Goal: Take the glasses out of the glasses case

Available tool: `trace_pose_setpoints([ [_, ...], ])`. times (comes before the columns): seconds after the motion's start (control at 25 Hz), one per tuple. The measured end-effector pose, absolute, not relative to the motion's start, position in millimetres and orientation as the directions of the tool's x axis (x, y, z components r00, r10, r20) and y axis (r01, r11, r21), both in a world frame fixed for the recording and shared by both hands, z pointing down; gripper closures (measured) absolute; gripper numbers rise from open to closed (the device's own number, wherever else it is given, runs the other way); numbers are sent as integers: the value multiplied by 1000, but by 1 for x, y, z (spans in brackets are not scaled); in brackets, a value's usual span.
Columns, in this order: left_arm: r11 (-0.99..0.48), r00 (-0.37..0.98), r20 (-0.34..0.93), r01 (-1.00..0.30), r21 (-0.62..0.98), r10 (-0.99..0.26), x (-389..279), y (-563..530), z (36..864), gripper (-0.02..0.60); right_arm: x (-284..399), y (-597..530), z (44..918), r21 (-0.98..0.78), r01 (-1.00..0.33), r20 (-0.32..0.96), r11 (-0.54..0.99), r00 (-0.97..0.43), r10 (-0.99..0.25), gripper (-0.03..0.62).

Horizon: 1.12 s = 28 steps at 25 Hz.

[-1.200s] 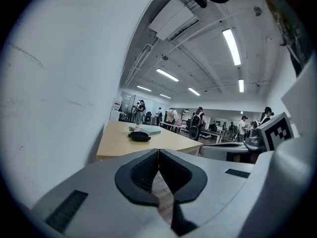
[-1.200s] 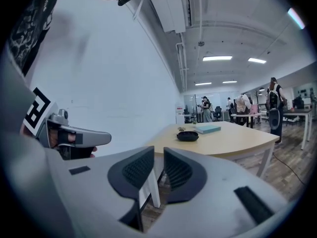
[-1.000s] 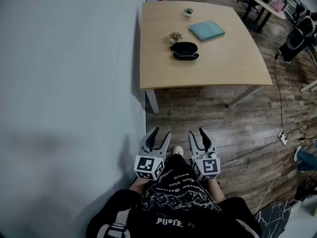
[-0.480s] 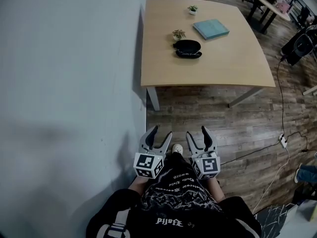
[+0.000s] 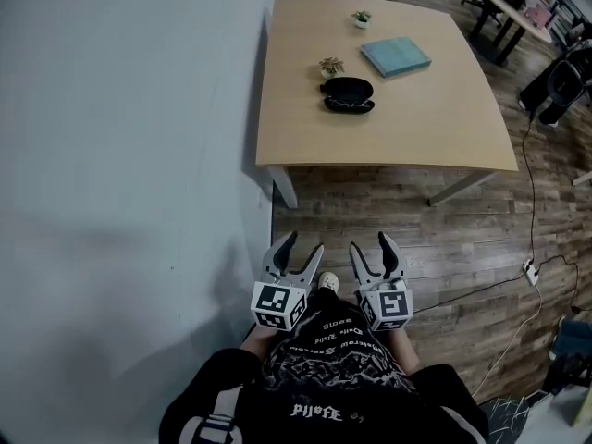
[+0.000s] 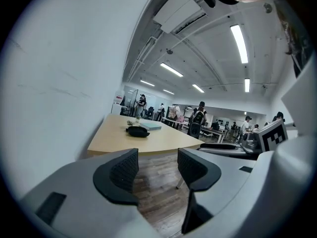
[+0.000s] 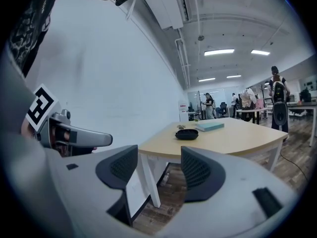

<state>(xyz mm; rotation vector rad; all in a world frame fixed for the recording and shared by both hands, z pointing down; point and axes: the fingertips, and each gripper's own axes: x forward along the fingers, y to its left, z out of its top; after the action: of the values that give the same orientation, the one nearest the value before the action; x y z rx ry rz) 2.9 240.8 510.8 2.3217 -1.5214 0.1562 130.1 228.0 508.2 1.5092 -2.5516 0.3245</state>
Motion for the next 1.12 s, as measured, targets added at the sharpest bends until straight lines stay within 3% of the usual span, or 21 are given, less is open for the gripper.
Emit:
trace_pose_setpoints([
  [0.52, -339, 392, 286, -915, 219, -874, 33, 222, 515, 327, 161, 200, 518, -110, -864, 252, 491, -502, -827, 310],
  [1.12, -358, 409, 291, -909, 214, -865, 17, 167, 528, 327, 158, 155, 531, -63, -896, 295, 440, -438, -849, 312],
])
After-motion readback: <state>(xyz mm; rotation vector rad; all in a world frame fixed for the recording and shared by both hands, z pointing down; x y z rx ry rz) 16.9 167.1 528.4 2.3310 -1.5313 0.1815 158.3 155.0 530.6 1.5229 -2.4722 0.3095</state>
